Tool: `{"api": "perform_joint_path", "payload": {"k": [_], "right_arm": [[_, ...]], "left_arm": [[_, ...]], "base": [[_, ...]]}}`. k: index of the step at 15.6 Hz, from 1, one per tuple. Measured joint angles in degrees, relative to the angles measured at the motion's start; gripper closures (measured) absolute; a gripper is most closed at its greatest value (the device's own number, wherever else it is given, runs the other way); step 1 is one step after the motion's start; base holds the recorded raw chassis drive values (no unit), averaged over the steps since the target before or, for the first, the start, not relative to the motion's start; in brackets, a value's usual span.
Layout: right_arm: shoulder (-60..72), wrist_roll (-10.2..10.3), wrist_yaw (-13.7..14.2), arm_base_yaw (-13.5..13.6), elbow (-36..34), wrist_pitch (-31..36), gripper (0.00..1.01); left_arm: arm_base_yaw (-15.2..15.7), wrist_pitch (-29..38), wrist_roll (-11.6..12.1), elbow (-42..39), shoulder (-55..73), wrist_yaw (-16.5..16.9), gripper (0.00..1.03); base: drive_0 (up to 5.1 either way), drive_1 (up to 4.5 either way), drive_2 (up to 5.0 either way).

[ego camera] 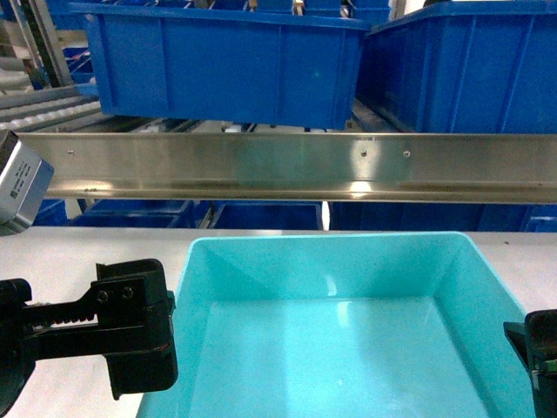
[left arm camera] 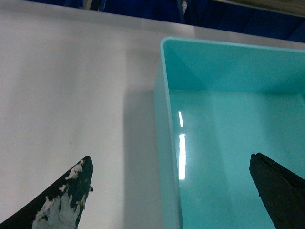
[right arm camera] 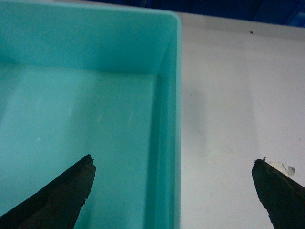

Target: Organize blue bins on left shelf correctly

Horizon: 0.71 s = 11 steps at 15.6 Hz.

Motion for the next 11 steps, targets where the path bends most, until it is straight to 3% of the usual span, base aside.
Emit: {"api": "perform_joint_path", "payload": {"k": [1,6,11], "right_arm": [[6.1,1.6,2.3,1.2,0.7,2.0,0.03],[11.1,3.7,3.0,2.8,2.9,2.8,0.03],[15.0,3.1,1.3,-0.7,4.9,5.0,0.03]], "left_arm": [[0.5,0.6,-1.2,0.0,1.8,0.8,0.05],[1.5,1.7,-1.8,0.2,7.4,2.5,0.05],[-1.9,-1.4,-6.8,4.4,13.6,3.8,0.05]], "base": [[0.0,0.0,0.0],[0.0,0.0,0.0],[0.0,0.0,0.0]]}}
